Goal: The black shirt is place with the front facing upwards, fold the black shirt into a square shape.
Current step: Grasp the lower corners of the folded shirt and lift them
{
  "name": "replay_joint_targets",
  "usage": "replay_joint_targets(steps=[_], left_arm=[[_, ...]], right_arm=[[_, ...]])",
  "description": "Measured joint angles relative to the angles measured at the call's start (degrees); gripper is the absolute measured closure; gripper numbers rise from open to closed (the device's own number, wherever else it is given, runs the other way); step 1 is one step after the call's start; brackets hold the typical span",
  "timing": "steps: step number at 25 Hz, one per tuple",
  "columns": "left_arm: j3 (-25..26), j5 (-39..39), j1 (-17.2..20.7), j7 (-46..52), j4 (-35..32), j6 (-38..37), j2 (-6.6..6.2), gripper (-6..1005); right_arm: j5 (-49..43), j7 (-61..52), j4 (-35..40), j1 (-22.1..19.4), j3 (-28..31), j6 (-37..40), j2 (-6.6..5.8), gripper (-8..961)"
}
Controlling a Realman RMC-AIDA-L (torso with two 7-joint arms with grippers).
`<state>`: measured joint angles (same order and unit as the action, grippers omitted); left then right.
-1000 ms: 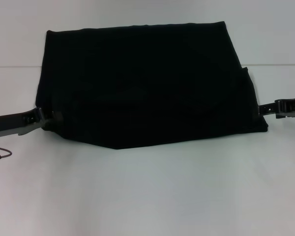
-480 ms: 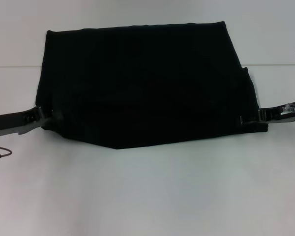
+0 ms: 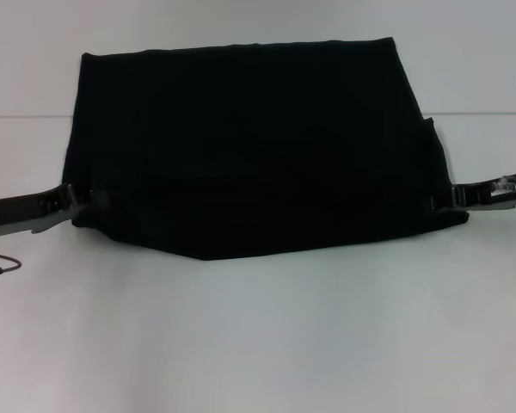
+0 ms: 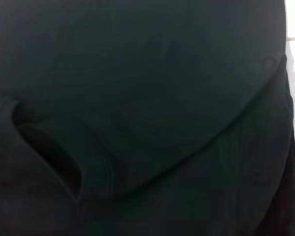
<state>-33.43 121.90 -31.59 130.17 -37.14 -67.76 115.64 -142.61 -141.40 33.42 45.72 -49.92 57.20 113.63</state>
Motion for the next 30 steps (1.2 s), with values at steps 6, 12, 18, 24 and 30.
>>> replay_joint_targets(steps=[6,12,18,24,30], left_arm=[[0.03,0.24,0.11,0.0,0.03,-0.14,-0.18,951],[-0.78,1.27,0.18,0.05,0.08,-1.49,-1.8,952],[-4.56,2.06,0.12,-0.23,-0.02,-4.41,-3.63,954],[-4.81,5.36,1.0,2.13,-3.71,-15.79,-3.8,954],[-4.52,8.2,3.13,3.62,-8.82,-28.29,-3.81,955]], right_arm=[[0.2,-0.06,0.57,-0.21,0.32,0.19,-0.02,536],[1.44,0.05,5.69,-2.89,1.7,4.49,0.41,771],[5.88,0.73,10.32,-7.43,2.43,11.3,0.56,879],[6.14,-1.37,16.63,-12.1,3.57,23.54,0.5,892],[6.01,-1.11,23.74,-17.07,8.51,37.95,0.12,892]])
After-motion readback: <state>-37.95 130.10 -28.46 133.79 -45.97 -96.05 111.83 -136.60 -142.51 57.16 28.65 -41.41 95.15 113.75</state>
